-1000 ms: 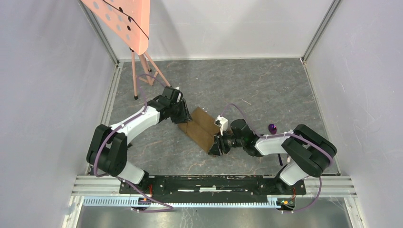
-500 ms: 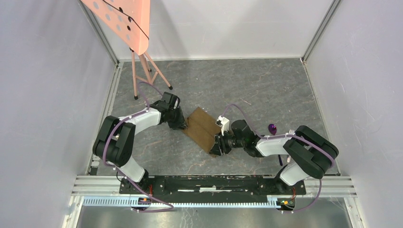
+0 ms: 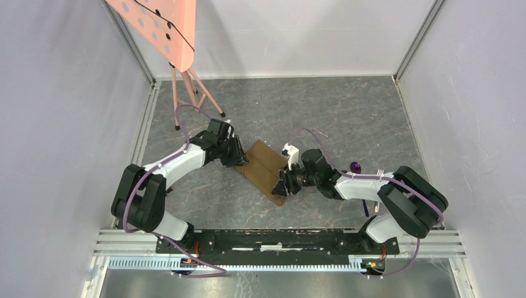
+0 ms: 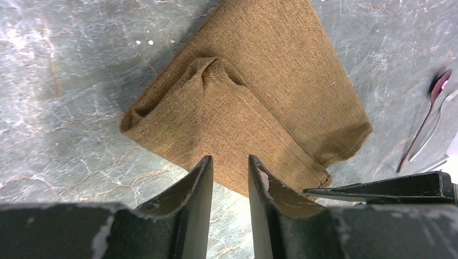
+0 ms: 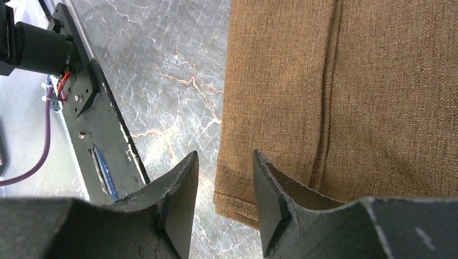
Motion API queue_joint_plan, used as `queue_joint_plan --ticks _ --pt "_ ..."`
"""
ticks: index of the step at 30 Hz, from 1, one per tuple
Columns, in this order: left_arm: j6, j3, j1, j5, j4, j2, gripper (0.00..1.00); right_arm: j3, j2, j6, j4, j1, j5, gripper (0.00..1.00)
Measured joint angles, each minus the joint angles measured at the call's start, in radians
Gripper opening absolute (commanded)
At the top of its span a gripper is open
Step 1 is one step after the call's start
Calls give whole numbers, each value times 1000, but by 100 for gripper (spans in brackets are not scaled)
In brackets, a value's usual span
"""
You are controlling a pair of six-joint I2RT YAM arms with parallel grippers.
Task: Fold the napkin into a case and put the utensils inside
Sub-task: Smooth out the 2/3-rectangle-folded napkin at the center of the board.
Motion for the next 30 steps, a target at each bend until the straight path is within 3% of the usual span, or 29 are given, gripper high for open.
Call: queue_joint_plan --ticks 10,15,20,23,25,30 --pt "-7 -88 -7 52 108 95 38 -51 19 23 36 -2 14 43" --pt "-7 -79 -13 44 102 97 43 -75 60 63 112 9 13 44" --pt "-6 -73 -29 6 50 47 45 -40 39 40 36 13 23 47" --pt "-6 -64 -30 1 13 4 45 10 35 25 -16 14 16 51" --pt "-6 -53 -30 -14 4 -5 44 58 48 23 -22 14 -2 61" --pt "-7 -31 4 -27 0 6 41 204 187 56 96 19 -86 70"
